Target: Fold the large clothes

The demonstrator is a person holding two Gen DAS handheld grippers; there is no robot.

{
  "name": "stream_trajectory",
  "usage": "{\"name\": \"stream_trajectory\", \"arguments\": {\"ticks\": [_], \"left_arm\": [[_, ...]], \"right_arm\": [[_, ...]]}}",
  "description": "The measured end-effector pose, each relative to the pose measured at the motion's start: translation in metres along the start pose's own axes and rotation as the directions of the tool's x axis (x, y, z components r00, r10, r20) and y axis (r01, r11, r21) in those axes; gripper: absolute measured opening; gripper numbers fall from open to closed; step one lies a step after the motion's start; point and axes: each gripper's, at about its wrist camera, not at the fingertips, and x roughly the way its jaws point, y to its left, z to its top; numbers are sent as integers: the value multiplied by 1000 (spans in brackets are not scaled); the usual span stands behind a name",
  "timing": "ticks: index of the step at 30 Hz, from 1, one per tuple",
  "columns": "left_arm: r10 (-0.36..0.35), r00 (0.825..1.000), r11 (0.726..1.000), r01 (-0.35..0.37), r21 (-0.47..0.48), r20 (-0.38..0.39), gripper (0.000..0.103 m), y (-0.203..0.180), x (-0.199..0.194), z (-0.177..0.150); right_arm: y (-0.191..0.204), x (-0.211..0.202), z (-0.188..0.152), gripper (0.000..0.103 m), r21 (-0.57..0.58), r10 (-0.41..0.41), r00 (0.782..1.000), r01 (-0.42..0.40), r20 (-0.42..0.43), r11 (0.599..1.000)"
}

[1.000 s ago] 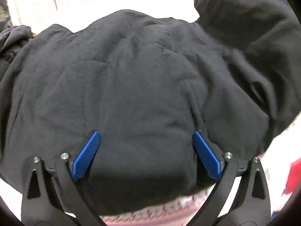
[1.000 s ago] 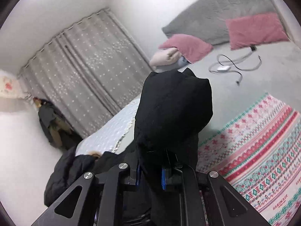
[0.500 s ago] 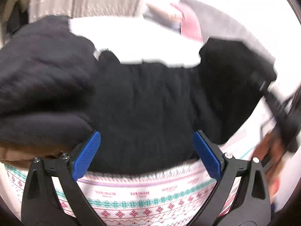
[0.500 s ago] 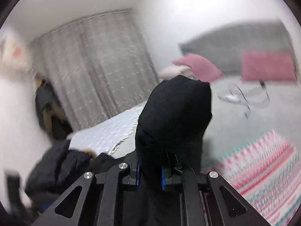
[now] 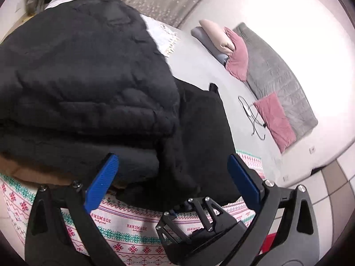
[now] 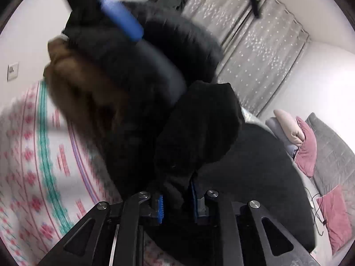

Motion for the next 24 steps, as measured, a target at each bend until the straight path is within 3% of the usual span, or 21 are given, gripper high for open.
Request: {"name": "stream_trajectory", "arguments": {"ticks": [3, 6, 9, 11, 13, 15, 18, 20, 22, 24], "left_arm": [[10, 1000, 997, -9, 73, -24, 99, -18, 8, -3], [26, 999, 992, -23, 123, -26, 99, -29, 5, -6], [40, 999, 990, -37, 134, -21, 99, -25, 3, -3], [40, 999, 993, -38, 112, -19, 99, -19, 2, -2], [45, 999, 995, -43, 95, -18, 99, -16, 5, -6], [61, 998, 993, -58, 104, -22, 99, -20, 8, -12], [133, 991, 976, -131, 174, -4, 99, -41, 17, -25], [217, 976, 947, -216, 238, 21, 99, -58, 29, -34], [312, 950, 909, -307, 282, 30, 99, -67, 46, -41], [389, 921, 882, -381, 276, 28, 99, -64, 59, -45]], "right_arm": [[-18, -2, -1, 26, 90, 61, 998, -60, -7, 994], [-35, -2, 2, 38, 178, 148, 989, -144, -11, 973], [-51, -17, 5, 65, 251, 281, 960, -277, 20, 928], [-64, -44, 2, 73, 297, 338, 937, -349, 88, 889], [-86, -81, -11, 75, 352, 323, 928, -371, 189, 859], [-116, -101, -28, 76, 438, 237, 945, -315, 225, 842], [-166, -114, -69, 80, 605, 82, 975, -195, 209, 772], [-177, -106, -89, 81, 617, 23, 995, -78, 95, 783], [-171, -90, -101, 81, 568, 34, 999, -30, 4, 823], [-169, -73, -111, 81, 556, 40, 997, 4, -67, 831]]}}
